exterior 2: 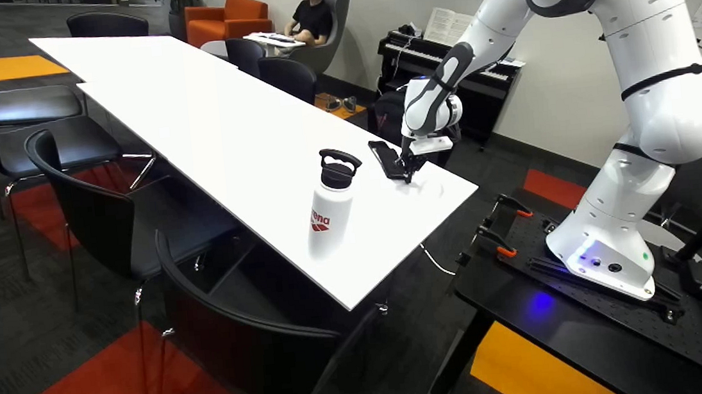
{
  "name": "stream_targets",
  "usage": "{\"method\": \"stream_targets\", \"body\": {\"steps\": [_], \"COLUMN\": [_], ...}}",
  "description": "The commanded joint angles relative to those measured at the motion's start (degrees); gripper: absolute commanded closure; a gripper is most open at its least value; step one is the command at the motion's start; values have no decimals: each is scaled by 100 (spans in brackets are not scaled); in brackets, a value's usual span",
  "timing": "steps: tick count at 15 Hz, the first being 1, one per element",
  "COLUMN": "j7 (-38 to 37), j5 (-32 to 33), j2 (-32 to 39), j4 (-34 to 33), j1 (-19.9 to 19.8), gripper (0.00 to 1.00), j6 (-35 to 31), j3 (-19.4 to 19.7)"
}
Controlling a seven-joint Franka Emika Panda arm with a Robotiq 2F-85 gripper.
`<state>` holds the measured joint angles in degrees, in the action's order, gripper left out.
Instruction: Slide the cover over the calculator.
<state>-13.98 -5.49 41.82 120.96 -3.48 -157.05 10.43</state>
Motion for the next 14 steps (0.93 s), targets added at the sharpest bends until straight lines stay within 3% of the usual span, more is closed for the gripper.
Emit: {"method": "stream_targets", "body": {"steps": [1, 14], "j7": [-135, -328], "j5": [-117, -279], "j2": [45, 264], "j4": [-80, -557], "j1": [-36, -186], "gripper": [100, 100], "j6": [-104, 27], "j3": [40, 86]}}
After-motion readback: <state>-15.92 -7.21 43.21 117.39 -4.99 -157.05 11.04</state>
